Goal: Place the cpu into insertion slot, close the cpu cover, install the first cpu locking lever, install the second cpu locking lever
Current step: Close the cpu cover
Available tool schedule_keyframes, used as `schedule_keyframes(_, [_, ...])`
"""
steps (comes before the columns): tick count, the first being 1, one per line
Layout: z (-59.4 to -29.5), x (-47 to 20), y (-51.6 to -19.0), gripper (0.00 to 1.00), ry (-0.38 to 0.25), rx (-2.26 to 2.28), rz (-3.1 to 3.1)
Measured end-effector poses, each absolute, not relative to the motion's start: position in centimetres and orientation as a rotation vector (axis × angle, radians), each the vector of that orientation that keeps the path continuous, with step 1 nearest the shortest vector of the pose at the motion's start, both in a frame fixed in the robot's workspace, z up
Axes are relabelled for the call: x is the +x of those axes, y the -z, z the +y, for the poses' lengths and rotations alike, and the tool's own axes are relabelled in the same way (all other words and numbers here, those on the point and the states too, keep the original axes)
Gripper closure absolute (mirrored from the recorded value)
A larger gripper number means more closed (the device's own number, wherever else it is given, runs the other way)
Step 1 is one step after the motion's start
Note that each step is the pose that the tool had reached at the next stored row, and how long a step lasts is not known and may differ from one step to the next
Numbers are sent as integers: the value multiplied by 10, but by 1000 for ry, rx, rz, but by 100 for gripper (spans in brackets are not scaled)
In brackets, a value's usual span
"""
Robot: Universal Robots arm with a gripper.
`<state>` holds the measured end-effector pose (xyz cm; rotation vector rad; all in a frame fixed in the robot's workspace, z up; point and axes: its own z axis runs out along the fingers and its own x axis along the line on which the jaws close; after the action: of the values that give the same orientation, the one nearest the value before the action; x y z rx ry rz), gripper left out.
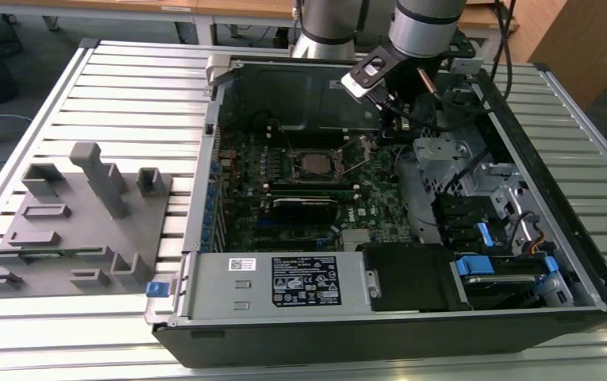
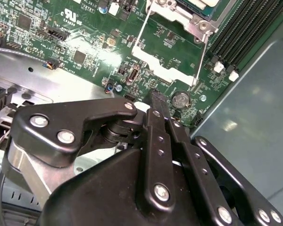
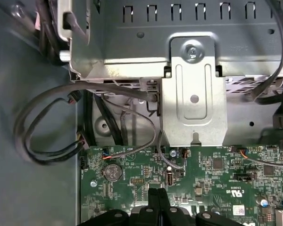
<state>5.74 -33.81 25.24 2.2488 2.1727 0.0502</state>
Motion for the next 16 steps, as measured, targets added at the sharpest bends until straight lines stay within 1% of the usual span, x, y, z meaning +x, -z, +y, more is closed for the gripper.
schedule_keyframes(16, [-338, 58, -240, 89, -50, 2249, 2173])
